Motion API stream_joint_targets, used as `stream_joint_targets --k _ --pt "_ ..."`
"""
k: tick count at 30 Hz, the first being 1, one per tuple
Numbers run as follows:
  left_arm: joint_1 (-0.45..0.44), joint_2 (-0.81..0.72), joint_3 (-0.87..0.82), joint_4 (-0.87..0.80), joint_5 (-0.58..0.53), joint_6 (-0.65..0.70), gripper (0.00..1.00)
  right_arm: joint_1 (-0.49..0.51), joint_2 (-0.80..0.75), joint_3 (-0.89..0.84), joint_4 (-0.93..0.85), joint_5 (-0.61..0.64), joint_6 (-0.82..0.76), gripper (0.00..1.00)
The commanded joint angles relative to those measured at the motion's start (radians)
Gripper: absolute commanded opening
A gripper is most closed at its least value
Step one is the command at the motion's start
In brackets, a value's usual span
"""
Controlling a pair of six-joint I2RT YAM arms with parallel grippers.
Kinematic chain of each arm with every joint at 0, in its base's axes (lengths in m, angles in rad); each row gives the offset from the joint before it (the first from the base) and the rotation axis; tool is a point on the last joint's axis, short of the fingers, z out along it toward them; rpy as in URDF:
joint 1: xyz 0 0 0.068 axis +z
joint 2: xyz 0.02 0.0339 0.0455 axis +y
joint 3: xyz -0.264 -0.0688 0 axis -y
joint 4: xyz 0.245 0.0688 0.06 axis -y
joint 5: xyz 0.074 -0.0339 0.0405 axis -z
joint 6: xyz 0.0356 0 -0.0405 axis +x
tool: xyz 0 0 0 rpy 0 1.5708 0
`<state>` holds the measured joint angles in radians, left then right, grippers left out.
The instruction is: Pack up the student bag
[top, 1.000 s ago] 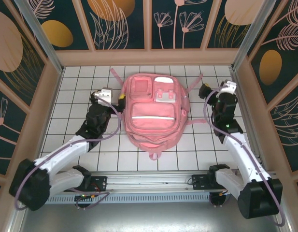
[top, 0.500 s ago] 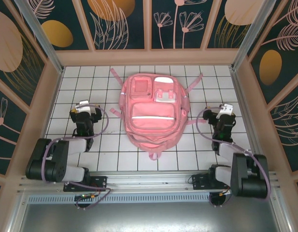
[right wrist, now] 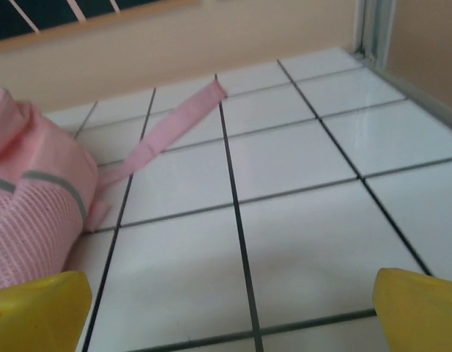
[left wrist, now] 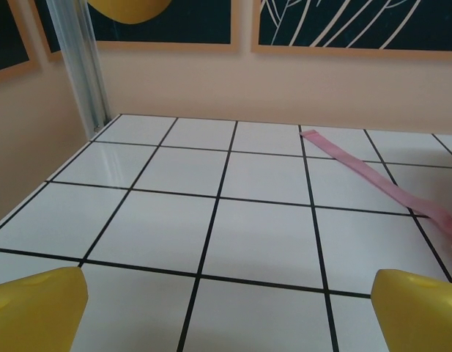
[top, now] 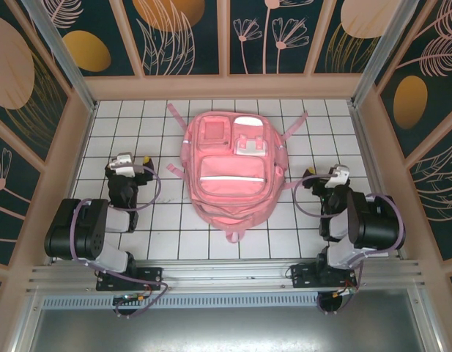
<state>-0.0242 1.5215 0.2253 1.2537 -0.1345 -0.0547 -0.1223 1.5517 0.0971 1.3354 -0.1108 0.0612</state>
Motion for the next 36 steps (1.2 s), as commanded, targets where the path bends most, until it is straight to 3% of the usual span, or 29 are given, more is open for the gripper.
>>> stream_joint_targets --k 1,4,24,36 --pt "0.01 0.002 0.02 0.007 0.009 -0.012 0.99 0.045 -0.013 0.12 -0.046 -0.044 -0.049 0.99" --pt "0.01 0.003 0.02 0.007 0.009 -0.014 0.99 0.09 -0.011 0.133 -0.082 0.121 -0.036 0.99" --pt "0.012 -0.004 0.011 0.018 0.007 -0.015 0.99 0.064 -0.013 0.14 -0.095 0.037 -0.04 0.99" --pt "0.011 -0.003 0.011 0.017 0.007 -0.014 0.99 0.07 -0.013 0.14 -0.095 0.052 -0.042 0.99"
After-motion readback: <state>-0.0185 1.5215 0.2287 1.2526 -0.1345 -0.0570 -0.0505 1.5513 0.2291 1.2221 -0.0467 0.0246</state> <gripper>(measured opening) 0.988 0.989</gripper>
